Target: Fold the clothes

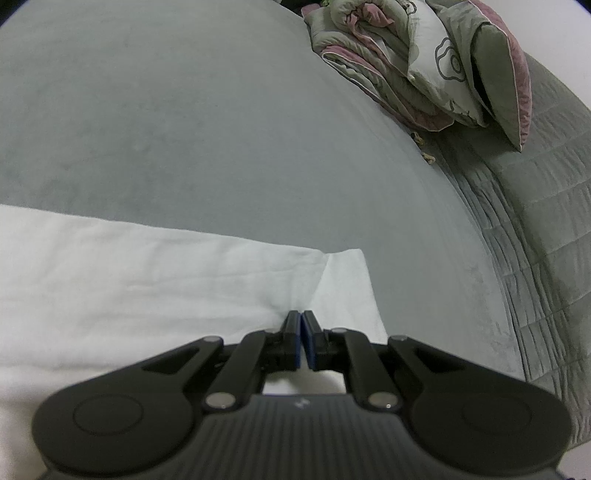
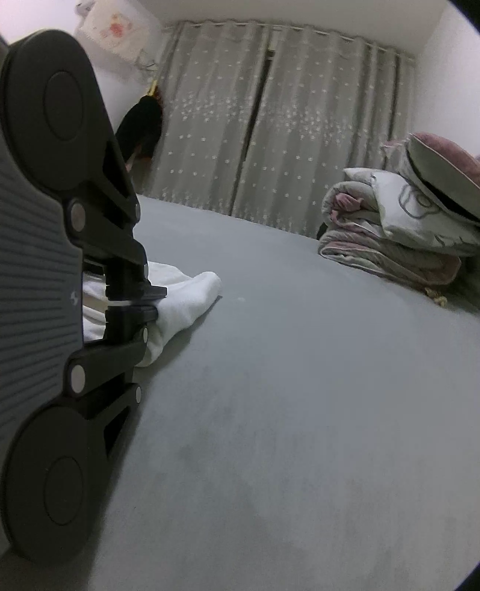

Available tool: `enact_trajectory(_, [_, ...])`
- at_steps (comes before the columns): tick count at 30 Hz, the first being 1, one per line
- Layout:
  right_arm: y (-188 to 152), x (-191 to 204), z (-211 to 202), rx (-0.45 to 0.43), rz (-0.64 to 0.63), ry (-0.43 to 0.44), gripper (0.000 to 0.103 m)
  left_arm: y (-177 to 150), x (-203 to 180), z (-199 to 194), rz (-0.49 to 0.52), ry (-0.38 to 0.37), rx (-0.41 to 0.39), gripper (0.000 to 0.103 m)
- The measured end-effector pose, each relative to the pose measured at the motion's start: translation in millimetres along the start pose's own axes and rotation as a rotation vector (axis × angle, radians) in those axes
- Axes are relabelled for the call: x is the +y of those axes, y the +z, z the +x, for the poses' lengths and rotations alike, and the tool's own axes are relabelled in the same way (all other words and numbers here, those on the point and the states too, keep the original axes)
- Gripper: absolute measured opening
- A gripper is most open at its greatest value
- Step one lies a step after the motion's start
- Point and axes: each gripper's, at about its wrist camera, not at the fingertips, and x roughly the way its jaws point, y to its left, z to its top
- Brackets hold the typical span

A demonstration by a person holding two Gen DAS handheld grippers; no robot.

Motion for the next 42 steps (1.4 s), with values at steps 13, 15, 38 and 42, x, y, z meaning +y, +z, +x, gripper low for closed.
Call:
enact_trajectory(13, [8.2,6.9,-5.5,0.071,0.01,-0.086,0.006,-0.4,-1.4,2.7,0.011,0.005,0.006,0.006])
enact_trajectory(15, [9.5,9.1,-4.6,0.083,-0.005,-0.102,0.008,-0.5,-2.2,2.3,0.015,0.007,0.007,0.006])
enact_trajectory(38, [20.2,-13.6,10.4,0.148,0.2,-0.018,0.019,-2.2,-44.5,-1.9,0.126,-0.07,-0.007,0.006])
enact_trajectory(42, [22.5,-19.3,12.0,0.124,0.298,-0.008,0.02,-3.1,-48.7,18.4,0.119,-0.055,0.014,0.006])
